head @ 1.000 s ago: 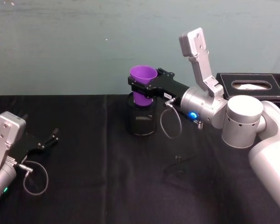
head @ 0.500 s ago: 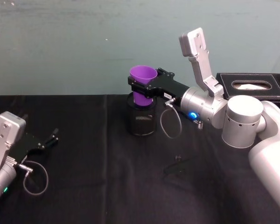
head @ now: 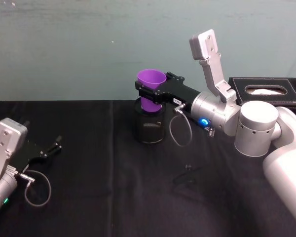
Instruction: Pick up one cup with a gripper and tap it against the other cup.
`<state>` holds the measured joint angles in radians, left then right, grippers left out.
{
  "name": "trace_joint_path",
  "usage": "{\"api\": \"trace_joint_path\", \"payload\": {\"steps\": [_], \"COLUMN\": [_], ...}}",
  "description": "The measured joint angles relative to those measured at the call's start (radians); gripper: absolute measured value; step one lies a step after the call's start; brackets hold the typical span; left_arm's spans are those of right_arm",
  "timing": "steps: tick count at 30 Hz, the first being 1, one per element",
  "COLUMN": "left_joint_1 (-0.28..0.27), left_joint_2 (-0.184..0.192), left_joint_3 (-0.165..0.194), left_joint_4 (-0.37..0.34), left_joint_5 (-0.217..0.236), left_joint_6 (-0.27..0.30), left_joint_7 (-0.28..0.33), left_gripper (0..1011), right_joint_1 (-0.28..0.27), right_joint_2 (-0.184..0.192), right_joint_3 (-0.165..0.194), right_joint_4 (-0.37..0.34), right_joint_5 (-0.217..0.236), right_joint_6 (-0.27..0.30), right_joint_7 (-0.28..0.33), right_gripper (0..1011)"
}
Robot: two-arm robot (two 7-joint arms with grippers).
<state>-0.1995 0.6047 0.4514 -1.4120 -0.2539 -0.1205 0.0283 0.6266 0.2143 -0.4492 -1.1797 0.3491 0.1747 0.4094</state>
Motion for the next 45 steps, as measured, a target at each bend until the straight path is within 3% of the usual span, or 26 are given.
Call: {"api": "trace_joint_path", "payload": {"steps": [45], "left_joint_1": [0.0], "left_joint_2": [0.0], "left_joint_3": [0.0], "left_joint_4": [0.0], "left_joint_5": [0.0], "left_joint_6": [0.0], "left_joint_7": [0.0], "left_gripper": [1000], "right_joint_1": [0.0], "right_joint_2": [0.0], "right_joint_3": [0.0], "right_joint_4": [0.0], "right_joint_5": [0.0], "right_joint_6": [0.0], "right_joint_7": [0.0], "right_gripper": [747]}}
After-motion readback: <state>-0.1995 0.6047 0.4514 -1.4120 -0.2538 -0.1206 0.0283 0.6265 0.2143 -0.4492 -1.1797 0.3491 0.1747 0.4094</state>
